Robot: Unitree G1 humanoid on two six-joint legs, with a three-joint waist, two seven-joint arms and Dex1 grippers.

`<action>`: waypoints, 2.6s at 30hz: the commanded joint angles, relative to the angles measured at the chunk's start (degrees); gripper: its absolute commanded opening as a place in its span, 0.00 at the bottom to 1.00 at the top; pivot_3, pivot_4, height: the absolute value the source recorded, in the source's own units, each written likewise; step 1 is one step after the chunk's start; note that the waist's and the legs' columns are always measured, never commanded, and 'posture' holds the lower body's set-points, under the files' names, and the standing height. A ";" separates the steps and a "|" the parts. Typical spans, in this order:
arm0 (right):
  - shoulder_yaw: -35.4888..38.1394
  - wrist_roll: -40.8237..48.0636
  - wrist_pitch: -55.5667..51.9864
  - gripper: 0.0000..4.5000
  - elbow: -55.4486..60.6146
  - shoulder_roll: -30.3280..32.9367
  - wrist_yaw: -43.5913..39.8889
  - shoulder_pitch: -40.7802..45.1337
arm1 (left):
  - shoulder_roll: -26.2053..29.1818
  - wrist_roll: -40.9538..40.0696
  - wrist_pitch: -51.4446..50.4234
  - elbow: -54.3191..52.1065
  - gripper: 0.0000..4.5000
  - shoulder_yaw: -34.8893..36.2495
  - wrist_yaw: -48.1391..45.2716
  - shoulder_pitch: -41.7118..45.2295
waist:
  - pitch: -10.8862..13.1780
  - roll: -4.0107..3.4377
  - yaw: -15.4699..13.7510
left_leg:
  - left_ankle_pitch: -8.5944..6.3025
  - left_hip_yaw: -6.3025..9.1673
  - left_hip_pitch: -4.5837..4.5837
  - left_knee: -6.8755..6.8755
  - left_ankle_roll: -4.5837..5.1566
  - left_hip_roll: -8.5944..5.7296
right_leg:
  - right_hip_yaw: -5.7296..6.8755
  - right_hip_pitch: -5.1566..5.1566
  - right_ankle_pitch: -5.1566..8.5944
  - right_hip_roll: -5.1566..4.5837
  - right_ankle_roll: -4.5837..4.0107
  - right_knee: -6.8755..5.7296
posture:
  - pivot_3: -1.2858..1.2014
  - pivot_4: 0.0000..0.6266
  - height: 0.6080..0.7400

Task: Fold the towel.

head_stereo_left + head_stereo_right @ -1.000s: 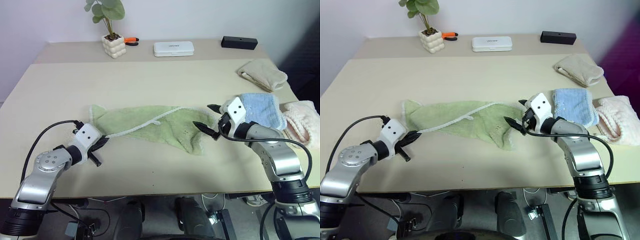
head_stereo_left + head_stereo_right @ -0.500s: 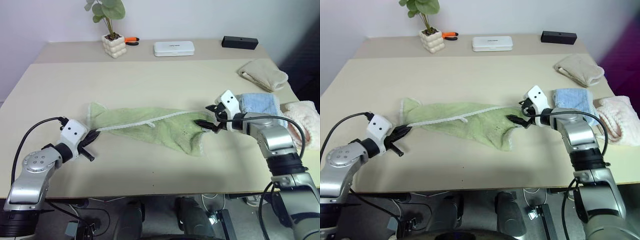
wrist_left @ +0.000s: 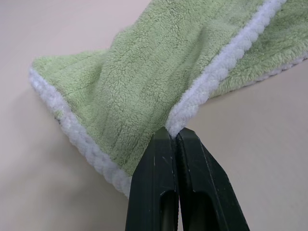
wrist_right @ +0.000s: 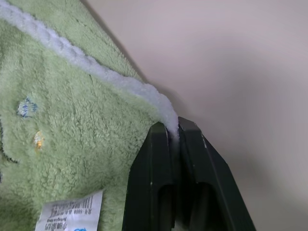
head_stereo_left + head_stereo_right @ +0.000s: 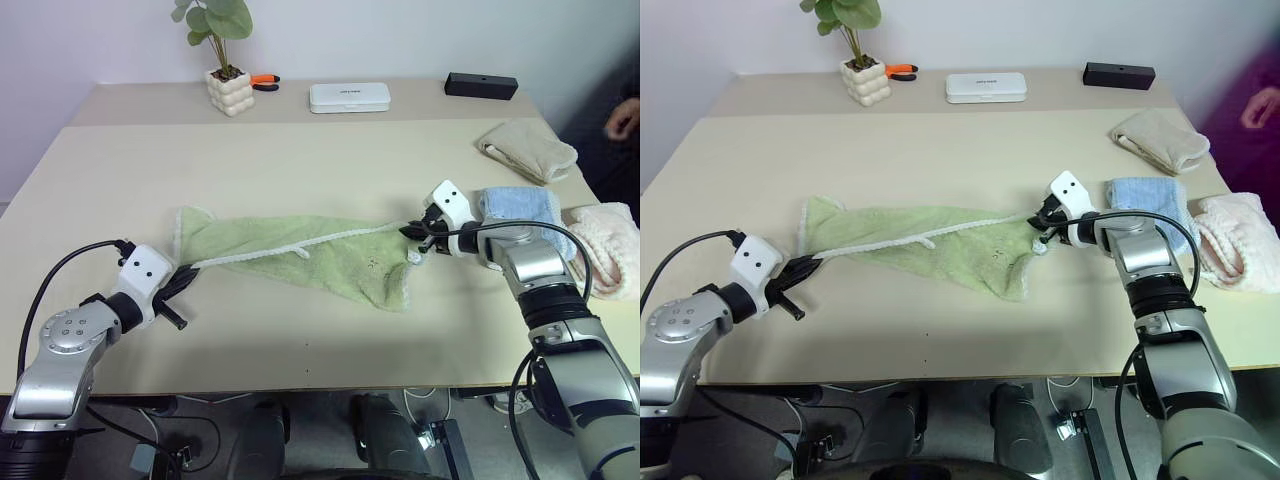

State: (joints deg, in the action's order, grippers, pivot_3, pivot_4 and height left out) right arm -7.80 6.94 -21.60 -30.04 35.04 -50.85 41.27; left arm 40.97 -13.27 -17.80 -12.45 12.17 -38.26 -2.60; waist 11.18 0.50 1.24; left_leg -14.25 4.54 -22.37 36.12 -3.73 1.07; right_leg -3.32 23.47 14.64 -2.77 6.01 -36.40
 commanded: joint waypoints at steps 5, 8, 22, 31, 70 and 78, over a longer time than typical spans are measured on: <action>2.52 -4.54 9.70 0.01 -1.15 3.09 4.10 9.33 | 2.54 -1.23 2.57 7.74 0.00 2.08 -1.13 15.13 | 0.06 -0.02 -0.07 | 0.01 0.00 -0.04 0.05 -0.02 -0.01 | 0.01 0.04 0.00 0.00 0.00 -0.06 | 0.52 0.24 0.98; 2.08 -7.48 16.22 0.01 -8.01 3.09 7.11 17.18 | 2.68 0.91 6.78 18.85 0.00 0.67 -0.32 28.34 | 0.08 -0.01 0.09 | 0.08 0.00 -0.08 0.05 -0.12 -0.02 | 0.02 0.16 -0.05 0.04 -0.05 -0.15 | 0.52 0.24 0.98; 4.50 1.18 17.92 0.01 12.91 7.15 -5.88 17.06 | 11.74 -4.58 10.21 36.72 0.00 7.40 -6.60 45.15 | 0.04 -0.03 3.44 | 0.12 -0.24 -0.96 -0.11 -0.21 -0.10 | 0.15 1.41 0.00 -0.23 0.11 -0.73 | 0.52 0.24 0.98; 5.99 12.15 -0.45 0.01 38.72 15.84 -17.54 -6.72 | 15.43 -12.48 -4.91 11.04 0.00 19.29 -18.47 2.75 | 0.11 0.01 2.58 | 0.06 -0.21 -0.77 0.23 -0.09 -0.05 | 0.14 1.27 -0.06 -0.20 -0.04 -0.97 | 0.52 0.24 0.98; -1.35 -4.62 14.12 0.39 -1.10 1.43 -10.41 6.09 | 3.40 9.47 17.82 64.91 0.19 -8.44 -12.17 46.27 | 0.03 0.15 1.36 | 0.07 -0.28 -0.22 0.09 -0.10 -0.05 | 0.12 0.81 -0.05 -0.14 -0.03 -0.91 | 0.52 0.24 0.98; 7.61 -0.76 3.92 0.73 17.70 6.93 -4.25 -3.04 | 2.68 1.96 13.38 61.40 0.62 2.21 -2.28 45.25 | 0.03 0.16 1.17 | 0.06 -0.22 -0.27 0.11 -0.10 -0.05 | 0.15 0.81 -0.05 -0.16 -0.02 -0.91 | 0.52 0.24 0.98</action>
State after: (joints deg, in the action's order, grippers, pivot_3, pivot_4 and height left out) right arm -4.31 3.35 -13.86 -19.62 40.38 -56.24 39.62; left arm 43.09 -7.38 -2.30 52.17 10.13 -42.38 42.56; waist 11.21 0.66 2.41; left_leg -14.19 4.33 -22.65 36.24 -3.83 1.02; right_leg -3.17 24.28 14.59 -2.92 5.99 -37.31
